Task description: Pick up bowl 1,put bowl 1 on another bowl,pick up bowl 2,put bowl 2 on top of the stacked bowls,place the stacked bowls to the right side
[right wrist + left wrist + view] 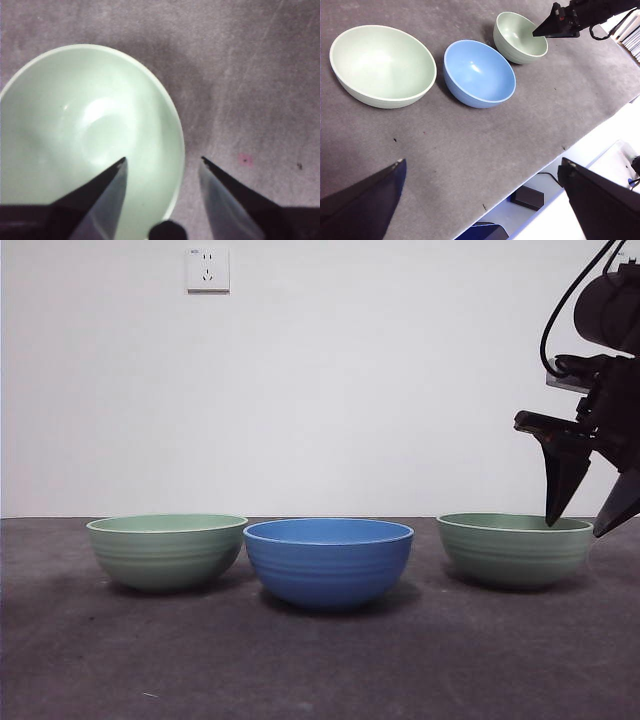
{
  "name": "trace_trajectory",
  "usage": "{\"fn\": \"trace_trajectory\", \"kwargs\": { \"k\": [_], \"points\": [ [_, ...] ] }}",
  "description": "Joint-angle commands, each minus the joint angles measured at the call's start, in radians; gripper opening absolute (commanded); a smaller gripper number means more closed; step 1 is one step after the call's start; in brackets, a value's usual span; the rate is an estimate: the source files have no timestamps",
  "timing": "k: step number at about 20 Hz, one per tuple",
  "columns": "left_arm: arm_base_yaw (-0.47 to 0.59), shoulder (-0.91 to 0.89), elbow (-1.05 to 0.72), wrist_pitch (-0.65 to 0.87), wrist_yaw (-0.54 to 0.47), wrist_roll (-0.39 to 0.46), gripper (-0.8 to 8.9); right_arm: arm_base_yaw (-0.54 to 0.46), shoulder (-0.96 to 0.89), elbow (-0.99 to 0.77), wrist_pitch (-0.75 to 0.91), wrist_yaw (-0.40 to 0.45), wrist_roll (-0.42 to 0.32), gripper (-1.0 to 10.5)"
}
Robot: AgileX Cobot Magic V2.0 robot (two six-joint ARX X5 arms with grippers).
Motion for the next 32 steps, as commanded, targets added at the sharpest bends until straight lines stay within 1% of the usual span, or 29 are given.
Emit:
{"fn": "trace_trajectory", "kwargs": {
  "k": [1,4,6,7,12,14,16,19,20,22,25,27,28,30,32],
  "points": [
    [0.0,0.0,0.003,0.009,0.005,-0.003,6.96,0.001,0.021,0.003,0.013,0.006,0.01,2.1],
    [0.0,0.0,0.003,0.009,0.004,-0.003,6.96,0.001,0.021,0.003,0.033,0.023,0.01,0.6],
    [0.0,0.0,0.003,0.009,0.004,-0.003,6.96,0.001,0.021,0.003,0.036,0.023,0.01,0.4],
    [0.0,0.0,0.003,0.009,0.004,-0.003,6.96,0.001,0.021,0.003,0.036,0.023,0.009,-0.1],
    [0.0,0.0,0.003,0.009,0.004,-0.003,6.96,0.001,0.019,0.003,0.052,0.024,0.009,-0.1],
    [0.0,0.0,0.003,0.009,0.004,-0.003,6.96,0.004,0.0,0.015,0.051,0.021,0.01,-0.1],
    [0.0,0.0,0.003,0.009,0.001,-0.003,6.96,0.027,-0.043,0.031,0.047,0.02,0.01,-0.1],
    [0.0,0.0,0.003,0.009,-0.038,-0.003,6.96,0.094,-0.13,0.048,0.033,0.016,0.009,-0.1],
    [0.0,0.0,0.003,0.009,-0.048,-0.003,6.96,0.121,-0.148,0.05,0.033,0.002,0.009,-0.1],
    [0.0,0.0,0.003,0.009,-0.048,-0.003,6.96,0.188,-0.169,0.05,0.03,-0.005,0.01,-0.1],
    [0.0,0.0,0.003,0.008,-0.048,-0.003,6.96,0.29,-0.164,0.05,0.031,0.005,0.01,-0.1],
    [0.0,0.0,0.003,0.008,-0.048,-0.003,6.96,0.344,-0.158,0.05,0.05,0.006,0.024,-0.1],
    [0.0,0.0,0.003,0.008,-0.048,-0.003,6.96,0.364,-0.154,0.05,0.054,0.014,0.029,-0.1],
    [0.0,0.0,0.003,0.008,-0.048,-0.003,6.96,0.399,-0.131,0.05,0.055,0.056,0.032,-0.1],
    [0.0,0.0,0.003,0.008,-0.048,-0.003,6.96,0.418,-0.09,0.05,0.056,0.056,0.035,-0.1]
  ]
}}
